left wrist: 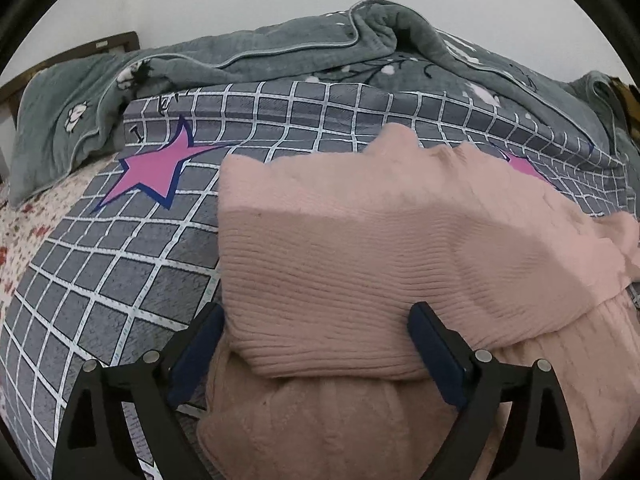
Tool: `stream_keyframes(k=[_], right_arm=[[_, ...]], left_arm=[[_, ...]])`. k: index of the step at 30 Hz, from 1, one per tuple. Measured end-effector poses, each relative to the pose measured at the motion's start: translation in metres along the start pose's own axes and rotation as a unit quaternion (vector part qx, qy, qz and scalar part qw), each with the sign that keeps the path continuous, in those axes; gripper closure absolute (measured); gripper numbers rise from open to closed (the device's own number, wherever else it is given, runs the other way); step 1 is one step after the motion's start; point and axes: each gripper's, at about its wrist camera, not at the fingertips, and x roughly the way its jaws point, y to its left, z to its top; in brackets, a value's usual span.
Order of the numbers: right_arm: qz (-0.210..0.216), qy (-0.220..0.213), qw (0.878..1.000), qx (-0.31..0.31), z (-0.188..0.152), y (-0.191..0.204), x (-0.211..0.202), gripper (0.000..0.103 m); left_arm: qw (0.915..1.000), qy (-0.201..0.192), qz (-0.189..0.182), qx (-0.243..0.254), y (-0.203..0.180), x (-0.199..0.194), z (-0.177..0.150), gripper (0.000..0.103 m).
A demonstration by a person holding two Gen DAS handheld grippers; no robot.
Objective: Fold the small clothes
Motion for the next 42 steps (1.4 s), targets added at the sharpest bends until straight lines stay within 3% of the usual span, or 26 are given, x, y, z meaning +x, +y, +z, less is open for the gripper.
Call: stream_keyframes(k=[8, 17, 42], right_arm=[[0.01, -0.003, 1.0, 0.002, -0.002, -0.006, -0.008, 0.013], [0.021, -0.005, 1.0, 0.0, -0.006, -0.004, -0.009, 0.014], [0.027, 0.01, 0.997, -0.069, -0.011, 0.05, 0.018, 0.019]], left_arm=[[0.9998, -0.007, 0.019, 0.007, -0.006, -0.004, -0.003, 0.008], [0.9998, -0.007, 0.016, 0.004, -0.005, -0.004, -0.003, 0.008], [0.9998, -0.008, 0.019, 0.006, -0.006, -0.004, -0.002, 0.008]])
